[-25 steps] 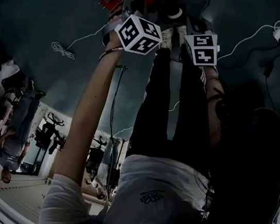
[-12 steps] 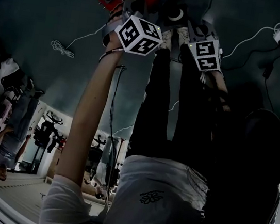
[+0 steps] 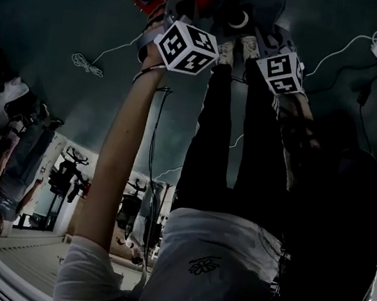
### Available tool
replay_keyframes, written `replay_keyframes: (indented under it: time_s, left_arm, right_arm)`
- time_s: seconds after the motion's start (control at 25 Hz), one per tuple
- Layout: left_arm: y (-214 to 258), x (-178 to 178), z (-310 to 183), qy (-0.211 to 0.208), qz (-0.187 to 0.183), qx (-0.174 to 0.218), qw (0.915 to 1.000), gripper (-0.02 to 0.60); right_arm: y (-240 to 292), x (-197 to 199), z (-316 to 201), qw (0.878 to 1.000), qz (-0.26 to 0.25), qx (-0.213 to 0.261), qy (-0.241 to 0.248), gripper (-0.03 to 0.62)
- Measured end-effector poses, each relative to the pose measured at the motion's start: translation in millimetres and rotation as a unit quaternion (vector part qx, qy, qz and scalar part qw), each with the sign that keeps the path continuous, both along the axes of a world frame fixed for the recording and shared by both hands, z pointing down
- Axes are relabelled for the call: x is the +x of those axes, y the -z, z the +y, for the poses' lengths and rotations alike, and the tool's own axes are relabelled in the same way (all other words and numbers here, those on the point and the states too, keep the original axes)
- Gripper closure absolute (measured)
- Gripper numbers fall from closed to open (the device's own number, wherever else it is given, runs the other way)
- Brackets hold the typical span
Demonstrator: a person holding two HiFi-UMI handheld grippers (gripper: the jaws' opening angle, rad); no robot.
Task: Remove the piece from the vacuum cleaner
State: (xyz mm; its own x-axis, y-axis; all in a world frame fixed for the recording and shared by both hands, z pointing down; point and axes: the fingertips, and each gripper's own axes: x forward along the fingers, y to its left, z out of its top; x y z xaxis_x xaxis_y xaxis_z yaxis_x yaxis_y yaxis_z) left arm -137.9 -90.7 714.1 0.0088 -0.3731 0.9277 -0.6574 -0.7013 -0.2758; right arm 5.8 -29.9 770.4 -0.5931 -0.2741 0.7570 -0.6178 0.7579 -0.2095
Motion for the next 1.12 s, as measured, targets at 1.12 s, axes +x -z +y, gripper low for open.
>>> replay_keyframes:
  time_s: [1.12]
  left_arm:
    - [142.7,-17.6,11.8,0.433,0.259,0.092,0.8582,0.578]
  right_arm:
    - [142.6,47.9,-45.0,0.987,0.112,0.011,-0.113,0.569]
